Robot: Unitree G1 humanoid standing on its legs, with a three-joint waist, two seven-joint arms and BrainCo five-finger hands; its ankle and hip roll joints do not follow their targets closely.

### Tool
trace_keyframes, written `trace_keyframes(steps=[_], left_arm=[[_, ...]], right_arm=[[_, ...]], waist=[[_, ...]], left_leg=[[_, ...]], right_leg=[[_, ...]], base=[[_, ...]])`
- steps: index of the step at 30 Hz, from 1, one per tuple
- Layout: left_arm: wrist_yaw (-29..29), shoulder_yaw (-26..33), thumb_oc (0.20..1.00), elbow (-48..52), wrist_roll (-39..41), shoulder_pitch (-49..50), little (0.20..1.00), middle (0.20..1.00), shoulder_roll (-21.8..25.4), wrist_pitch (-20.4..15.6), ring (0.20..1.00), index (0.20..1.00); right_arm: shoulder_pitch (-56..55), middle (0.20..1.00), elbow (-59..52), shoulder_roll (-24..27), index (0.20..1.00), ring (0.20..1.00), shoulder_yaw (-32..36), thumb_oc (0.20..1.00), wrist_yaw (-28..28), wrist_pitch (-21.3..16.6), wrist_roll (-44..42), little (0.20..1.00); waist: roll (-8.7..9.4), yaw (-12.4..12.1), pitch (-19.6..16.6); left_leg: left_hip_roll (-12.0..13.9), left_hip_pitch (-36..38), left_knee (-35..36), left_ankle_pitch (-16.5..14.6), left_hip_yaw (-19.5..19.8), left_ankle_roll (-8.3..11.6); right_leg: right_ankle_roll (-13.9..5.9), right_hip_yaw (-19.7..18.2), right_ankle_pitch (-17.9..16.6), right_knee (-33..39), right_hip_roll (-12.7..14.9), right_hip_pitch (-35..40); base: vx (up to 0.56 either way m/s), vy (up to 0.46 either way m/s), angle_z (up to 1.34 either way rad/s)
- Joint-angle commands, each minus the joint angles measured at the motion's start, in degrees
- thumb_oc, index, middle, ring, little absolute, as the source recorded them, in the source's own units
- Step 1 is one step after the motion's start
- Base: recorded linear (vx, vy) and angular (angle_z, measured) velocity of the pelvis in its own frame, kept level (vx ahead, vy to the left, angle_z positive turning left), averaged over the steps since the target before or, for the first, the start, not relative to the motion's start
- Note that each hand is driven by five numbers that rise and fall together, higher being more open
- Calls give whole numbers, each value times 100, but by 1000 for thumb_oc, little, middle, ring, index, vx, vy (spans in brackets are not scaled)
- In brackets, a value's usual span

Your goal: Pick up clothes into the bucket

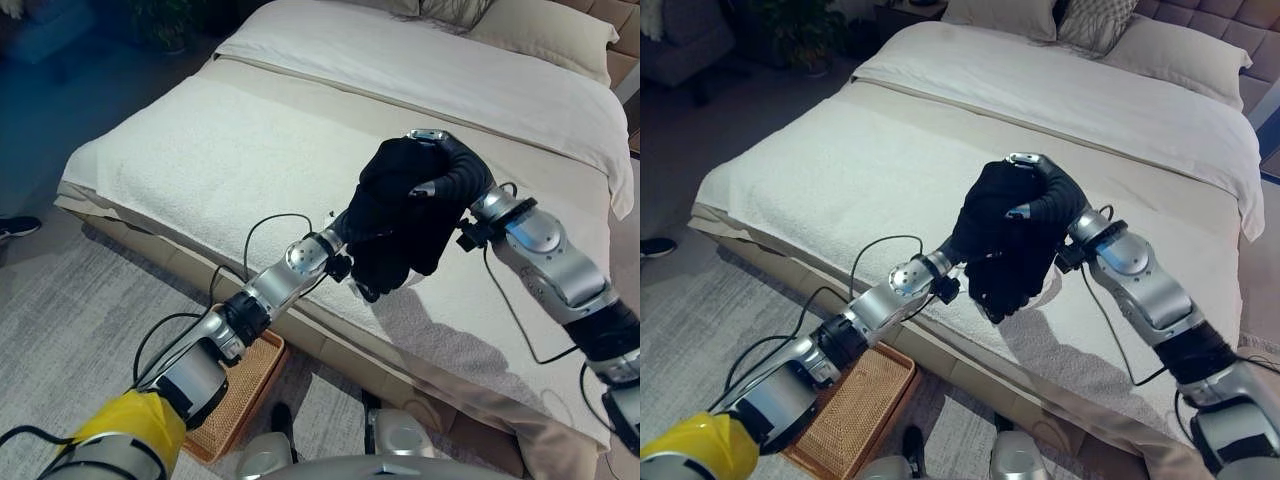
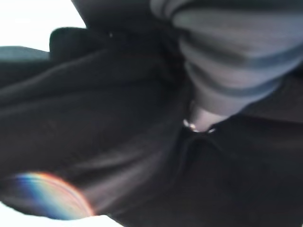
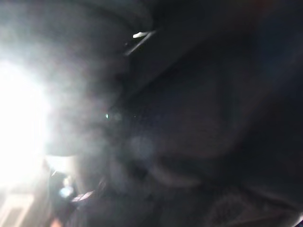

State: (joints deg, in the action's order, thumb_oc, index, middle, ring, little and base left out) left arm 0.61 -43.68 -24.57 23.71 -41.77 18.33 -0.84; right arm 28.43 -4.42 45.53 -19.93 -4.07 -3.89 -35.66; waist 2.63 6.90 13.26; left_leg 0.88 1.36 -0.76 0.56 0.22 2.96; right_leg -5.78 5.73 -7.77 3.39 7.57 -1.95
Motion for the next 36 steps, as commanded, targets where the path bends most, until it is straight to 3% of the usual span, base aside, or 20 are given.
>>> trace_keyframes(steps=[1,7,8,11,12,13,15,16,17,20,23,29,36], left_arm=[[-33,446,200,22,-162,102,200,200,217,-170,200,200],[-128,1091,200,1103,267,676,200,200,995,-270,200,200],[-175,1556,200,1695,655,1124,200,200,1407,-374,200,200],[-190,1986,200,2201,904,1664,200,200,1691,-408,200,200],[-234,2498,200,2561,999,2180,200,200,1890,-479,200,200],[-235,2515,200,2584,998,2210,200,200,1899,-469,200,200],[-370,3411,200,3029,985,2975,200,200,1996,-618,200,200],[-371,3437,200,3058,984,3015,200,200,1999,-607,200,200],[-441,3936,200,3290,831,3445,200,200,1953,-686,200,200],[-543,4367,200,3553,630,3837,200,200,1852,-743,200,200],[-630,4939,200,3883,239,4356,200,200,1726,-855,200,200],[-723,4982,200,3556,-195,4703,200,200,1566,-783,200,200],[-1126,4600,200,1780,-910,4393,200,200,1258,-616,200,200]], right_arm=[[-129,1000,-466,-341,1000,1000,860,1000,356,-571,-342,1000],[-826,1000,-447,-736,1000,1000,1504,1000,612,-592,-336,1000],[-1154,1000,-386,-967,1000,1000,1781,1000,755,-605,-314,1000],[-1424,1000,-298,-1204,1000,1000,1901,1000,801,-584,-252,1000],[-1711,1000,-137,-1409,1000,1000,2090,1000,923,-572,-108,1000],[-1716,1000,-142,-1415,1000,1000,2078,1000,925,-570,-105,1000],[-2106,1000,231,-1665,1000,1000,2234,1000,1054,-524,62,1000],[-2107,1000,230,-1667,1000,1000,2214,1000,1055,-525,64,1000],[-2386,1000,479,-1853,1000,1000,2298,1000,1048,-470,117,1000],[-2630,1000,853,-2069,1000,1000,2331,1000,1066,-390,345,1000],[-2850,1000,1855,-2195,1000,1000,2398,1000,1342,-146,1497,1000],[-2789,1000,3214,-2347,1000,1000,2288,1000,1576,16,2015,1000],[-2732,1000,3908,-2313,1000,1000,2209,1000,1802,7,2396,1000]], waist=[[86,-165,-287],[67,-245,-314],[55,-285,-328],[54,-310,-335],[41,-350,-320],[45,-341,-329],[39,-398,-275],[41,-383,-285],[37,-419,-226],[37,-439,-176],[16,-503,-12],[-16,-527,218],[-9,-436,652]], left_leg=[[-11,-286,-216,-112,122,72],[-30,-272,-215,-123,157,65],[-35,-268,-208,-128,175,62],[-47,-258,-203,-130,188,62],[-58,-266,-201,-129,201,61],[-58,-265,-202,-131,200,61],[-72,-305,-218,-133,223,57],[-71,-305,-220,-136,223,58],[-79,-345,-239,-135,252,54],[-95,-401,-263,-139,285,45],[-129,-549,-329,-138,343,33],[-157,-844,-542,-152,399,15],[-202,-1409,-999,-188,414,-59]], right_leg=[[-192,234,773,-519,-12,225],[-184,281,802,-521,-7,271],[-179,288,810,-515,0,281],[-173,288,815,-509,1,293],[-163,294,823,-506,-4,289],[-163,294,824,-506,-4,289],[-151,300,830,-527,-4,247],[-151,299,833,-530,-4,246],[-139,306,841,-554,-3,208],[-127,326,850,-589,4,159],[-117,362,849,-678,18,12],[-113,360,834,-817,45,-241],[-89,219,922,-1351,111,-823]], base=[[0,0,0],[8,-2,6],[9,-8,10],[8,1,4],[0,0,0],[0,0,0],[-4,6,2],[-22,15,5],[-17,10,5],[-33,15,10],[-62,14,12],[-65,20,9],[-59,44,-1]])
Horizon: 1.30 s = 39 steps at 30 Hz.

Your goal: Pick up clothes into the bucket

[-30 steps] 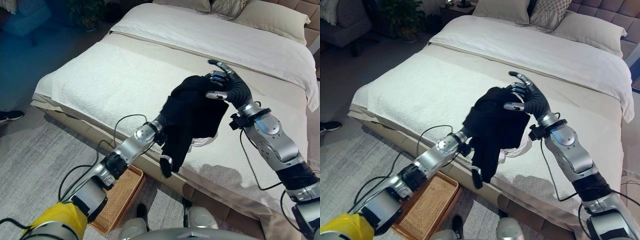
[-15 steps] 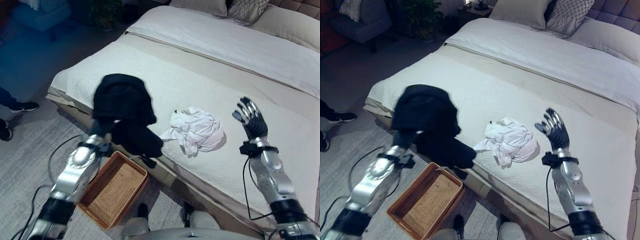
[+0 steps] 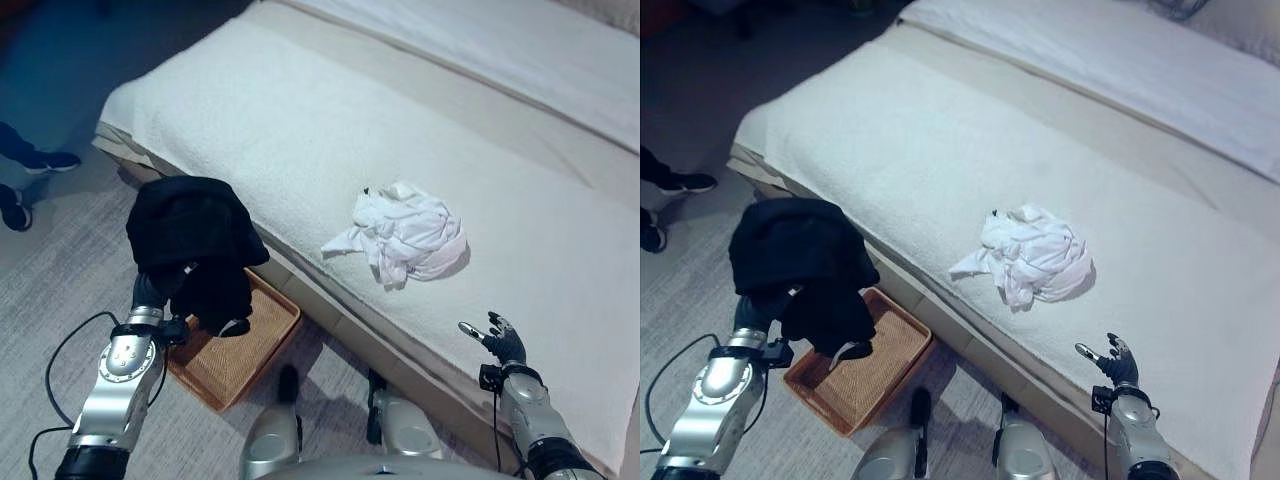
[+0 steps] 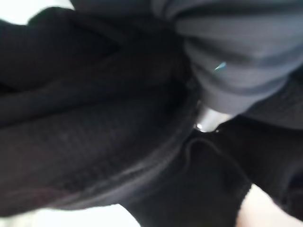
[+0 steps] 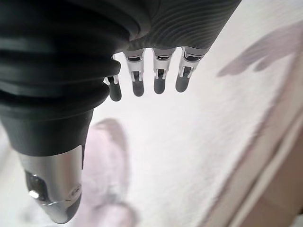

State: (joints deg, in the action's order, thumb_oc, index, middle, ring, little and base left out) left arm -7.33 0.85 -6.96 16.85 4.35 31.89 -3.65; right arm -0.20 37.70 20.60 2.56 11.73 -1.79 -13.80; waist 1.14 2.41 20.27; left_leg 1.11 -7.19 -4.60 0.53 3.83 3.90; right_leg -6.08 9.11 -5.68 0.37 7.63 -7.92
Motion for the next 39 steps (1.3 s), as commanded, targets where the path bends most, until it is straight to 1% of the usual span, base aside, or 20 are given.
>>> trace_keyframes(steps=[1,2,5,7,10,11,13,16,17,19,25,26,27,29,31,33,34,37,38,39], left_arm=[[-337,132,200,-14,-223,-251,200,200,-102,-355,200,200],[-555,-59,200,-726,-442,-646,200,200,-233,-314,200,200],[-1088,-231,200,-1609,-1013,-1221,200,200,-265,-182,200,200],[-1817,-521,200,-2184,-1912,-1804,200,200,18,-69,200,200],[-2045,-634,200,-2479,-2085,-2096,200,200,165,-24,200,200],[-2246,-725,200,-2660,-2305,-2315,200,200,361,111,200,200],[-2277,-738,200,-2602,-2374,-2353,200,200,436,123,200,200],[-2449,-825,200,-2786,-2469,-2711,200,200,641,191,200,200],[-2508,-823,200,-2799,-2447,-2740,200,200,665,219,200,200],[-2602,-871,200,-3070,-2410,-3025,200,200,754,300,200,200],[-2728,-845,200,-3393,-2248,-3355,200,200,893,339,200,200],[-2806,-777,200,-3197,-2196,-3320,200,200,896,341,200,200],[-2855,-554,200,-3291,-1755,-3308,200,200,852,162,200,200],[-2903,-462,200,-3149,-1554,-3264,200,200,800,50,200,200],[-2980,-132,200,-2387,-947,-3002,200,200,720,-381,200,200],[-2979,-107,200,-2354,-948,-2965,200,200,715,-369,200,200],[-3149,342,200,-1483,-894,-2349,200,200,642,-584,200,200],[-3294,629,200,-1058,-947,-1973,200,200,508,-637,200,200],[-3424,916,200,-706,-1024,-1720,200,200,465,-710,200,200],[-3422,920,200,-700,-1027,-1690,200,200,457,-701,200,200]], right_arm=[[141,1000,-297,184,1000,1000,-31,1000,223,-205,210,1000],[199,1000,-451,233,1000,1000,-44,1000,347,-244,268,1000],[182,1000,-760,204,1000,1000,-79,1000,507,-428,144,1000],[205,1000,-1117,187,1000,1000,-196,1000,663,-646,46,1000],[288,1000,-1314,240,1000,1000,-252,1000,782,-755,15,1000],[400,1000,-1508,318,1000,1000,-387,1000,897,-796,128,1000],[452,1000,-1598,395,1000,1000,-451,1000,896,-792,215,1000],[716,1000,-1920,685,1000,1000,-599,1000,935,-867,402,1000],[737,1000,-1988,748,1000,1000,-634,1000,964,-871,431,1000],[888,1000,-2138,803,1000,1000,-749,1000,1010,-900,466,1000],[1106,1000,-2356,805,1000,1000,-932,1000,1054,-937,485,1000],[1101,1000,-2379,808,1000,1000,-941,1000,1062,-931,519,1000],[1141,1000,-2345,784,1000,1000,-994,1000,1084,-906,573,1000],[1163,1000,-2313,770,1000,1000,-1019,1000,1112,-905,609,1000],[1146,1000,-2229,738,1000,1000,-974,1000,1127,-885,627,1000],[1145,1000,-2230,743,1000,1000,-987,1000,1127,-885,628,1000],[1028,1000,-2157,725,1000,1000,-875,1000,1148,-909,668,1000],[978,1000,-2068,691,1000,1000,-831,1000,1159,-929,685,1000],[949,1000,-2044,667,1000,1000,-756,1000,1144,-932,693,1000],[935,1000,-2036,670,1000,1000,-772,1000,1142,-930,694,1000]], waist=[[134,10,-54],[148,76,132],[278,207,444],[445,304,710],[526,332,853],[594,370,952],[611,381,952],[644,446,952],[637,453,952],[629,490,952],[644,504,952],[635,494,952],[635,479,952],[624,470,952],[569,409,952],[569,422,952],[493,323,952],[452,279,952],[417,229,952],[409,227,952]], left_leg=[[-227,-582,-634,-191,54,-154],[-236,-837,-806,-183,77,-195],[-299,-1289,-1214,-232,84,-241],[-280,-1815,-1629,-282,45,-231],[-235,-2214,-1888,-304,23,-225],[-195,-2570,-2152,-350,0,-227],[-186,-2751,-2268,-385,5,-224],[-162,-3410,-2717,-516,-24,-232],[-137,-3455,-2858,-738,3,-213],[-115,-3839,-3078,-798,1,-229],[-87,-4151,-3081,-780,8,-216],[-96,-4162,-3046,-773,17,-214],[-103,-4155,-2967,-751,19,-209],[-114,-4134,-2912,-734,25,-206],[-139,-4081,-2764,-695,48,-194],[-139,-4070,-2757,-692,49,-193],[-177,-3974,-2565,-651,79,-167],[-190,-3908,-2468,-632,93,-159],[-229,-3980,-2365,-423,73,-170],[-215,-3860,-2394,-599,108,-154]], right_leg=[[-60,-120,725,-1076,109,-255],[-21,-159,841,-1458,164,-553],[48,-209,992,-2001,218,-1034],[62,-237,972,-2195,218,-1485],[57,-298,951,-2343,208,-1861],[54,-342,939,-2474,184,-2192],[56,-361,943,-2540,173,-2368],[55,-468,967,-2859,151,-2993],[25,-511,1148,-2978,121,-3035],[18,-527,1166,-3155,96,-3425],[8,-493,1140,-3134,92,-3762],[5,-481,1130,-3105,82,-3783],[1,-460,1106,-3018,81,-3786],[3,-457,1091,-2977,81,-3782],[-2,-442,1080,-2872,92,-3749],[-1,-439,1078,-2866,92,-3738],[-1,-412,1057,-2726,107,-3665],[-2,-386,1048,-2663,120,-3601],[30,-342,865,-2545,158,-3667],[-5,-373,1025,-2596,133,-3562]], base=[[-113,64,-2],[-133,64,-1],[-134,47,19],[-142,12,4],[-110,20,-9],[-76,18,-16],[-50,13,-18],[-28,19,-14],[50,17,-21],[21,31,-6],[0,4,-7],[22,-20,-4],[0,0,0],[21,-13,5],[0,0,0],[8,-11,2],[17,-21,4],[-18,-18,9],[-3,-11,7],[-2,-20,5]])
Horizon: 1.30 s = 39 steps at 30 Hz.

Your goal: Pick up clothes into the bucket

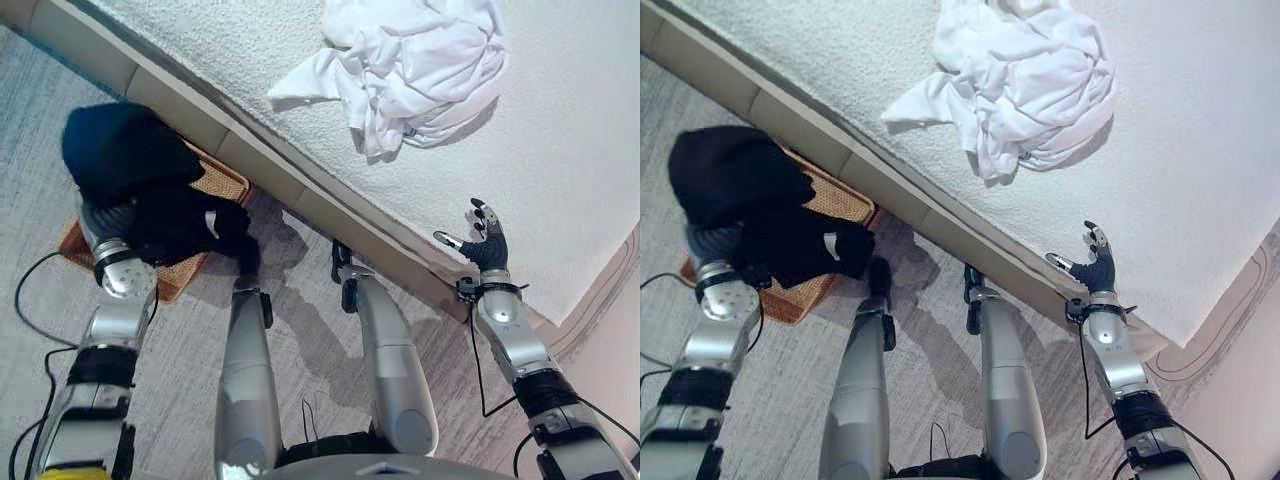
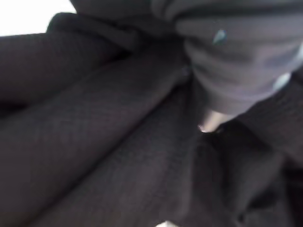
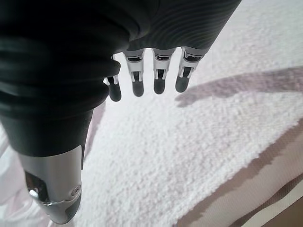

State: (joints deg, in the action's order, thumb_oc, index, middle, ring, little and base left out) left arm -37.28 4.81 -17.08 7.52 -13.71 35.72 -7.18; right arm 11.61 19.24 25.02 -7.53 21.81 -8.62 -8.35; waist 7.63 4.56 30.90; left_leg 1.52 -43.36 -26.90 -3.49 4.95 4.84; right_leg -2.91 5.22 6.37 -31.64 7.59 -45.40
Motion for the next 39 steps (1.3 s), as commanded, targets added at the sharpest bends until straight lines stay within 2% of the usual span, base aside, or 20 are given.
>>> trace_keyframes(steps=[1,2,3,4,5,6,7,13,17,22,27,28,29,33,36,39], left_arm=[[-500,680,200,492,-132,272,200,200,70,-382,200,200],[-573,919,200,737,-206,526,200,200,51,-410,200,200],[-570,924,200,745,-210,555,200,200,43,-400,200,200],[-630,1135,200,972,-230,781,200,200,21,-474,200,200],[-627,1137,200,975,-232,804,200,200,15,-467,200,200],[-645,1287,200,1127,-272,970,200,200,24,-504,200,200],[-649,1421,200,1343,-247,1131,200,200,-42,-602,200,200],[-740,1600,200,1841,-551,1363,200,200,-45,-697,200,200],[-671,1472,200,1740,-718,1298,200,200,42,-637,200,200],[-299,1028,200,1148,-569,944,200,200,236,-507,200,200],[-191,748,200,725,-681,564,200,200,458,-385,200,200],[-78,402,200,-4,-1011,131,200,200,767,-218,200,200],[-73,259,200,-278,-1023,-37,200,200,814,-191,200,200],[-22,-150,200,-863,-1263,-408,200,200,1022,-51,200,200],[23,-728,200,-1553,-2007,-805,200,200,1386,275,200,200],[70,-862,200,-1727,-2068,-875,200,200,1337,332,200,200]], right_arm=[[-272,1000,-189,220,1000,1000,257,1000,127,-249,159,1000],[-315,1000,-200,215,1000,1000,316,1000,98,-251,175,1000],[-328,1000,-193,217,1000,1000,300,1000,96,-248,177,1000],[-370,1000,-190,217,1000,1000,347,1000,88,-251,203,1000],[-381,1000,-182,218,1000,1000,333,1000,86,-248,205,1000],[-424,1000,-169,214,1000,1000,353,1000,75,-237,221,1000],[-442,1000,-134,214,1000,1000,389,1000,55,-233,235,1000],[-463,1000,3,226,1000,1000,396,1000,33,-253,282,1000],[-403,1000,-9,246,1000,1000,356,1000,-5,-298,286,1000],[-239,1000,-67,274,1000,1000,243,1000,-31,-308,320,1000],[-168,1000,-44,269,1000,1000,244,1000,-7,-308,325,1000],[-96,1000,-24,273,1000,1000,199,1000,17,-339,333,1000],[-67,1000,-28,266,1000,1000,182,1000,29,-354,339,1000],[10,1000,-62,253,1000,1000,141,1000,84,-407,330,1000],[133,1000,-164,274,1000,1000,52,1000,125,-511,304,1000],[158,1000,-243,266,1000,1000,60,1000,148,-552,269,1000]], waist=[[-269,-25,-110],[-310,-75,-110],[-315,-75,-110],[-356,-121,-110],[-362,-122,-110],[-396,-155,-110],[-430,-190,-110],[-535,-273,-110],[-558,-299,-110],[-510,-236,-110],[-472,-195,-110],[-411,-111,-110],[-389,-95,-110],[-341,-39,-110],[-279,49,-110],[-249,70,-110]], left_leg=[[-268,-213,-124,-190,1,-247],[-295,-282,-30,-2,-24,-259],[-283,-161,-52,-171,10,-244],[-306,-230,32,18,-14,-254],[-294,-112,10,-149,20,-239],[-303,-95,33,-136,29,-236],[-320,-166,101,46,-10,-248],[-352,-41,267,112,32,-237],[-355,32,358,155,50,-222],[-327,-3,414,216,49,-214],[-314,-37,445,252,58,-206],[-291,-73,463,284,53,-198],[-284,-92,459,292,48,-197],[-261,-155,426,300,44,-194],[-223,-240,355,288,28,-195],[-212,-262,343,293,3,-193]], right_leg=[[-321,25,-184,639,141,217],[-288,56,-349,722,179,152],[-322,22,-194,675,154,256],[-288,64,-364,763,194,195],[-322,29,-211,717,170,296],[-325,31,-219,728,178,315],[-295,80,-377,816,216,276],[-298,121,-390,889,259,391],[-306,154,-407,928,283,436],[-310,173,-441,976,271,421],[-313,181,-443,984,259,382],[-318,190,-452,981,249,340],[-319,194,-458,982,246,328],[-326,196,-460,962,242,275],[-334,167,-475,928,224,178],[-344,163,-489,930,213,156]], base=[[2,-11,6],[2,-11,10],[-70,4,12],[82,-14,8],[6,-4,5],[0,0,0],[-74,4,4],[-11,0,5],[2,-4,3],[0,0,0],[-1,-2,1],[0,0,0],[0,0,0],[0,0,0],[0,0,0],[4,6,-2]])
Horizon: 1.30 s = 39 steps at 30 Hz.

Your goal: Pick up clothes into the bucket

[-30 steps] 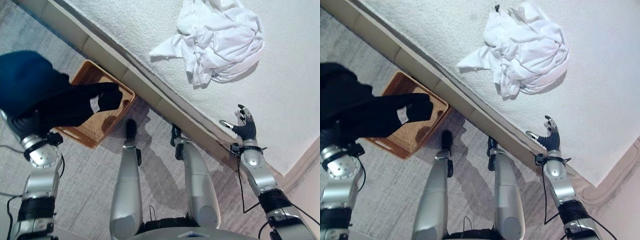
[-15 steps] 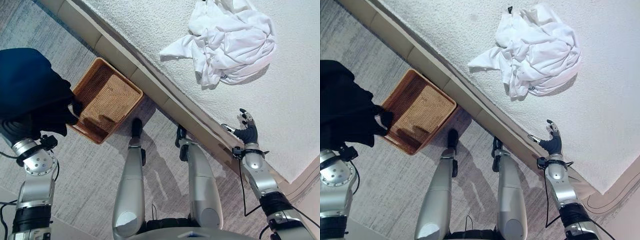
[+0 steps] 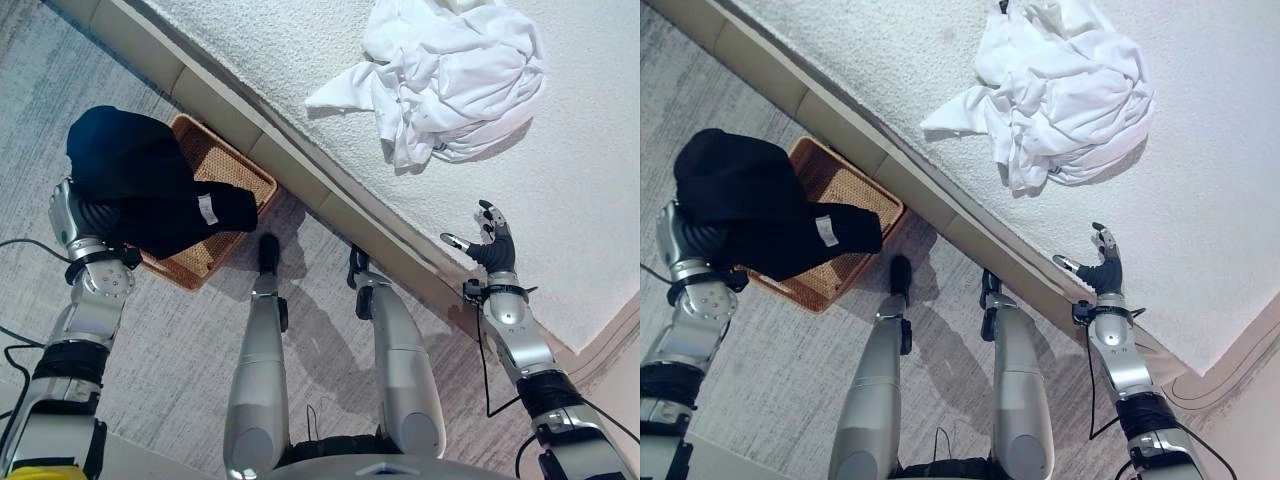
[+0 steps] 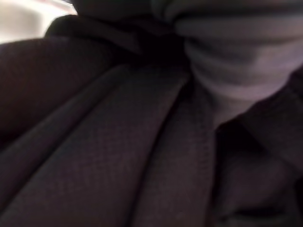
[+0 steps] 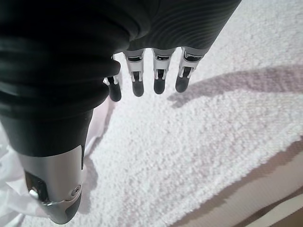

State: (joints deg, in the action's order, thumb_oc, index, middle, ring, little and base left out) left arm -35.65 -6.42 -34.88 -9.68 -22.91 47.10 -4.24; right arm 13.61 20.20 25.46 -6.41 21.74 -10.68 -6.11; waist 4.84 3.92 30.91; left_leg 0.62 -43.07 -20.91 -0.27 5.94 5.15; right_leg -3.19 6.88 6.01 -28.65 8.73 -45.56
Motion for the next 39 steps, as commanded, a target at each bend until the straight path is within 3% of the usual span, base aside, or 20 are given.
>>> trace_keyframes(steps=[1,2,3,5,6,10,12,13,14,17,19,23,25,28,31,37,38,39], left_arm=[[-94,227,200,-181,-247,-28,200,200,71,119,200,200],[-95,221,256,-186,-246,-34,256,256,70,118,256,256],[-121,250,658,-174,-135,-67,658,658,-42,132,658,658],[-154,281,799,-182,-63,-63,799,799,-100,128,799,799],[-180,320,1000,-200,20,-53,1000,1000,-164,121,1000,1000],[-240,578,1000,-138,397,50,1000,1000,-416,179,1000,1000],[-233,631,1000,-64,417,125,1000,1000,-452,180,1000,1000],[-228,681,1000,18,425,157,1000,1000,-478,212,1000,1000],[-213,728,1000,77,419,229,1000,1000,-530,228,1000,1000],[-140,696,1000,-87,314,184,1000,1000,-595,365,1000,1000],[-73,699,1000,98,166,233,1000,1000,-585,435,1000,1000],[-18,665,1000,147,162,310,1000,1000,-663,425,1000,1000],[18,780,1000,326,701,393,1000,1000,-860,132,1000,1000],[295,809,1000,419,2010,495,1000,1000,-1282,-666,1000,1000],[512,551,1000,522,2480,586,1000,1000,-1568,-940,1000,1000],[1046,-282,1000,486,2874,762,1000,1000,-2051,-1043,1000,1000],[1185,-511,1000,414,2778,818,1000,1000,-2085,-982,1000,1000],[1334,-696,1000,312,2827,793,1000,1000,-2177,-951,1000,1000]], right_arm=[[-21,1000,-512,199,1000,1000,-33,1000,180,-371,2,1000],[-24,1000,-516,199,1000,1000,-29,1000,179,-369,2,1000],[-10,1000,-656,182,1000,1000,-3,1000,223,-386,-26,1000],[-9,1000,-712,171,1000,1000,23,1000,266,-404,-47,1000],[0,1000,-743,158,1000,1000,42,1000,301,-409,-48,1000],[17,1000,-987,174,1000,1000,209,1000,558,-346,202,1000],[-12,1000,-1058,185,1000,1000,243,1000,617,-335,261,1000],[32,1000,-1144,224,1000,1000,352,1000,709,-311,382,1000],[18,1000,-1201,245,1000,1000,411,1000,775,-298,461,1000],[253,1000,-1363,340,1000,1000,588,1000,1067,-265,765,1000],[531,1000,-1406,417,1000,1000,727,1000,1275,-264,795,1000],[1204,1000,-940,861,1000,1000,781,1000,1438,-6,920,1000],[1673,1000,-407,1281,1000,1000,684,1000,1483,269,1030,1000],[2947,1000,859,2066,1000,1000,165,1000,1521,546,804,1000],[3660,1000,1540,2329,1000,1000,-344,1000,1383,612,689,1000],[5177,1000,3384,2372,1000,1000,-1674,1000,701,751,217,1000],[5326,1000,3715,2283,1000,1000,-1845,1000,549,787,93,1000],[5687,1000,4307,2171,1000,1000,-2172,1000,294,807,3,1000]], waist=[[62,167,-111],[61,165,-111],[84,168,-111],[96,167,-111],[100,168,-111],[100,156,-111],[87,148,-111],[84,150,-111],[64,141,-111],[32,137,-111],[-3,101,-111],[-62,-7,-111],[-91,-105,-111],[-179,-312,-111],[-236,-399,-111],[-287,-582,-111],[-282,-629,-111],[-282,-666,-111]], left_leg=[[-105,-308,-257,-25,-105,-225],[-106,-309,-257,-24,-105,-225],[-91,-302,-218,-11,-106,-221],[-89,-301,-206,-8,-100,-222],[-87,-302,-197,-6,-93,-222],[-77,-338,-194,-14,-92,-229],[-65,-211,-243,-207,-57,-214],[-99,-349,-216,-32,-84,-235],[-88,-229,-266,-227,-58,-223],[-103,-222,-299,-265,-62,-239],[-136,-329,-312,-125,-101,-267],[-162,-311,-321,-133,-119,-272],[-183,-300,-305,-124,-114,-270],[-231,-318,-259,-68,-62,-255],[-251,-322,-207,-31,-47,-243],[-288,-371,-157,24,-32,-221],[-279,-232,-198,-160,-8,-202],[-298,-387,-166,36,-17,-215]], right_leg=[[-322,-5,-460,622,80,132],[-322,-5,-460,621,80,131],[-326,-1,-466,642,70,131],[-329,-2,-475,658,66,135],[-330,1,-483,671,62,128],[-331,9,-494,705,60,106],[-367,-18,-317,648,36,223],[-327,14,-479,698,64,106],[-361,-24,-302,633,45,225],[-362,-43,-293,603,53,228],[-322,-34,-438,613,83,127],[-320,-51,-453,599,102,137],[-317,-51,-472,606,108,138],[-309,-29,-504,626,121,131],[-300,-12,-515,628,130,121],[-271,34,-523,623,141,75],[-304,3,-353,555,127,192],[-262,56,-535,626,145,63]], base=[[12,10,-7],[22,2,-9],[11,-3,-7],[10,-4,-2],[0,0,0],[22,-3,0],[52,-5,-4],[10,11,-5],[0,0,0],[6,14,-1],[-71,33,-1],[0,0,0],[0,0,0],[-9,-9,6],[-6,-8,8],[6,-13,7],[-3,-52,12],[-6,-39,13]])
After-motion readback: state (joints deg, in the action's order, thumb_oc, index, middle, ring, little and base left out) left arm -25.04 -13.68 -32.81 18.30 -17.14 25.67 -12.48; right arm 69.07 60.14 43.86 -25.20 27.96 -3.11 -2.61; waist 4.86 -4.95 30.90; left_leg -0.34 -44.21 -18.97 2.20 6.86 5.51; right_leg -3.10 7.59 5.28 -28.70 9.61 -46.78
